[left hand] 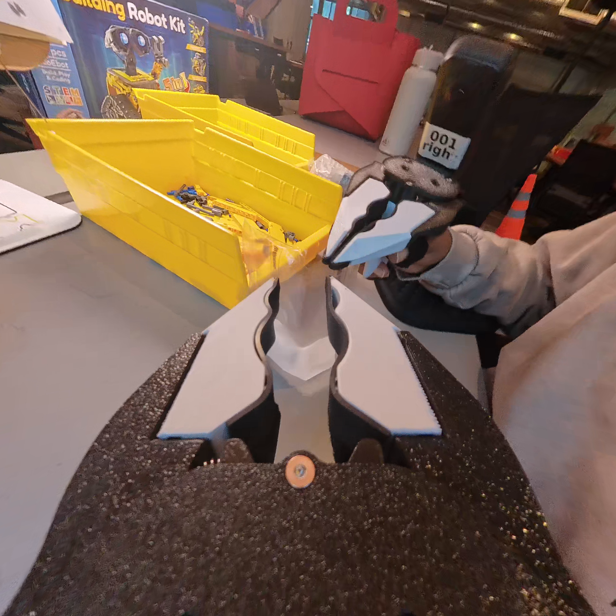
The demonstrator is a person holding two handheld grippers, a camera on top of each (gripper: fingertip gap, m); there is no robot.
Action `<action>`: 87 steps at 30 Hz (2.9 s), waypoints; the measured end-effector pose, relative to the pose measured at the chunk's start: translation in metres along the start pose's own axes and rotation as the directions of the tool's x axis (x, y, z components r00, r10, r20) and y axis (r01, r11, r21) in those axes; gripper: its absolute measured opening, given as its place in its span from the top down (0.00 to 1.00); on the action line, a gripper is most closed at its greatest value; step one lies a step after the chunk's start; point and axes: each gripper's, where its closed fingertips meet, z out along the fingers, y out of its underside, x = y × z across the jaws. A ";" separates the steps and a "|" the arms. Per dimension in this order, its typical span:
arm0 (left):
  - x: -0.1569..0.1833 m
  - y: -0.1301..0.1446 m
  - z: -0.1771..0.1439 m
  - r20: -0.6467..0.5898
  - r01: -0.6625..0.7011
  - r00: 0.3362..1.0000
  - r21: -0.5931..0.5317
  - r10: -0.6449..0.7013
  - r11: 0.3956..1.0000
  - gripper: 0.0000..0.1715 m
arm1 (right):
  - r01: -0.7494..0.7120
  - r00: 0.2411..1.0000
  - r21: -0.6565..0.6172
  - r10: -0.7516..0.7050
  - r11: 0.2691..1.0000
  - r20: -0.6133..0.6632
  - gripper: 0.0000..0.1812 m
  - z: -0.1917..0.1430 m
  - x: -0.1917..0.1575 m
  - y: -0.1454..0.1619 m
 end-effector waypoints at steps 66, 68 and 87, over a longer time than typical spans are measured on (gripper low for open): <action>-0.023 0.013 0.018 0.045 -0.010 0.999 -0.141 0.017 0.990 0.89 | 0.044 0.992 -0.111 -0.057 0.993 -0.116 1.00 0.002 0.021 0.008; -0.024 0.013 0.025 0.052 -0.008 0.999 -0.125 0.014 0.992 0.81 | 0.061 0.990 -0.124 -0.076 0.990 -0.116 1.00 0.006 0.018 0.010; -0.051 0.034 0.027 0.217 -0.075 0.967 -0.256 0.133 0.964 1.00 | 0.048 0.979 -0.151 -0.076 0.987 -0.190 1.00 0.002 0.028 0.017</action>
